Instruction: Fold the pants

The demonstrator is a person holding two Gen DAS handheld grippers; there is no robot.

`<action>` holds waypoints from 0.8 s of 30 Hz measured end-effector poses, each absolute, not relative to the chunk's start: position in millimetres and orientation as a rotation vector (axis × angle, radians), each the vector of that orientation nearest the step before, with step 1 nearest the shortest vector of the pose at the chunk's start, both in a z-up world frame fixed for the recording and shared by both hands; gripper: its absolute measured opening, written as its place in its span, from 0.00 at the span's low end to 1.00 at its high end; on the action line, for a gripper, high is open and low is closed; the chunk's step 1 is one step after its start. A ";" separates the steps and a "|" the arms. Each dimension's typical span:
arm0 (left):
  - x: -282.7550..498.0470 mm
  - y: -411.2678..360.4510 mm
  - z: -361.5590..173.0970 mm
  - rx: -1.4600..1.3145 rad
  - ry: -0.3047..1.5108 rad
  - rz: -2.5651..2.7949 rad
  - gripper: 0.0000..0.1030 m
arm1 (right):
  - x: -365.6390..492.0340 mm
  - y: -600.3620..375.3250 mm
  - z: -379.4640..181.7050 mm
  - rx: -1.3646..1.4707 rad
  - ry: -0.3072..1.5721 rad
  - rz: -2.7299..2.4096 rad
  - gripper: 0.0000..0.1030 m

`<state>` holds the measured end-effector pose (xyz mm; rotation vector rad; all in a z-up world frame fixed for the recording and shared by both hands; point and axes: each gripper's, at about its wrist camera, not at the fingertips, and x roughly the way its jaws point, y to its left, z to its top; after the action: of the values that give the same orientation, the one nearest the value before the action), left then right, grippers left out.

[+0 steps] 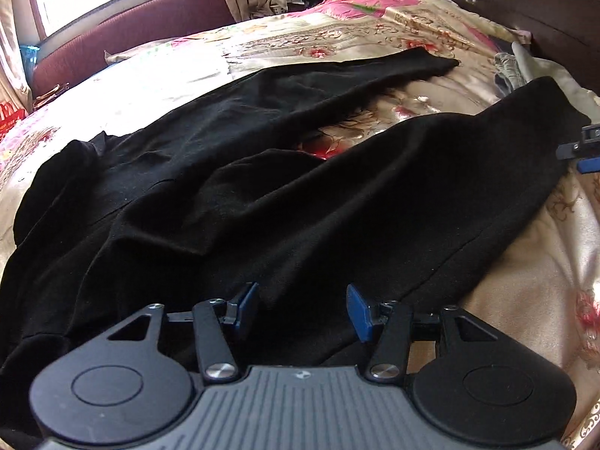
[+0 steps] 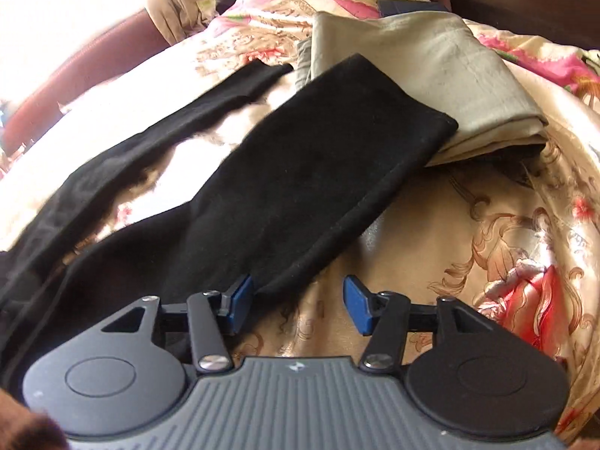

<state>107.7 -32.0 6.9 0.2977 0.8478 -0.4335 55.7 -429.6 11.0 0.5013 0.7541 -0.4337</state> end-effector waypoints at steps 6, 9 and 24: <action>134.5 19.1 38.7 0.266 0.740 -0.290 0.66 | 83.3 -370.6 34.8 0.251 0.658 -0.164 0.54; 168.3 50.5 46.9 0.247 0.688 -0.149 0.70 | 121.4 -339.3 26.1 0.204 0.693 -0.045 0.52; 316.5 74.7 3.7 0.112 0.751 -0.014 0.55 | 205.7 -241.2 6.6 0.092 0.778 0.222 0.52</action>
<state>316.5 74.7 3.7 0.1118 0.7506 -0.0143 205.7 -241.2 6.6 0.0922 0.7784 0.2218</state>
